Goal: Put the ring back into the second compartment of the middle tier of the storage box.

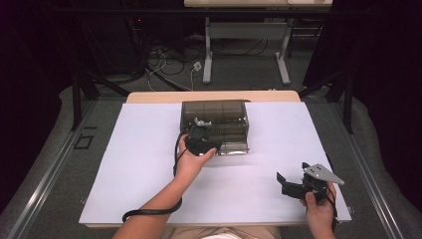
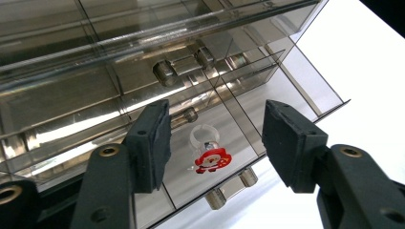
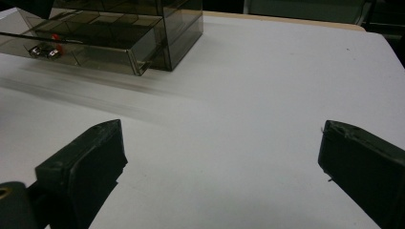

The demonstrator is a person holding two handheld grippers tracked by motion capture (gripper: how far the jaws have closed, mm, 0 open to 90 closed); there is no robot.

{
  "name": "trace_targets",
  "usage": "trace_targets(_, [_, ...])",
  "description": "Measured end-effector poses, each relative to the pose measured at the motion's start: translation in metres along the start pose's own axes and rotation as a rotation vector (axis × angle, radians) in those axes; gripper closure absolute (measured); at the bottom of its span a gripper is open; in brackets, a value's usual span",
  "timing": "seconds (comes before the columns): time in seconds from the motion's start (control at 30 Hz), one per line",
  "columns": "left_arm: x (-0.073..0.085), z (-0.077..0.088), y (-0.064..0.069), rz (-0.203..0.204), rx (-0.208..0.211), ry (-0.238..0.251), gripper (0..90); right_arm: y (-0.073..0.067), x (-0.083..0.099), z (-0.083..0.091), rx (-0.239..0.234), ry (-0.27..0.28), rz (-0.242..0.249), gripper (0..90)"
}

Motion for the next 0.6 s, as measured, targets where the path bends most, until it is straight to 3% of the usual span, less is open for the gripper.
trace_targets(0.27, [-0.005, 0.015, -0.001, -0.007, 0.011, 0.02, 33.1, 0.0, 0.0, 0.0, -0.004, 0.001, 0.007, 1.6])
trace_targets(0.33, [-0.005, 0.019, -0.002, -0.032, 0.014, 0.026, 31.7, 0.0, 0.0, 0.0, 0.0, -0.005, 0.006, 1.6])
trace_targets(0.6, [-0.004, 0.032, -0.003, -0.057, 0.053, 0.038, 27.1, -0.001, 0.0, 0.0, 0.002, -0.008, 0.008, 1.6])
Point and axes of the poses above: each handheld gripper's, and its own axes: z roughly backward along the jaws, x roughly out of its underside, y roughly to its right, the point moved 1 cm from there along -z, roughly forward along the jaws, and after that the axes turned 3 degrees about -x, right-handed, at the moved point
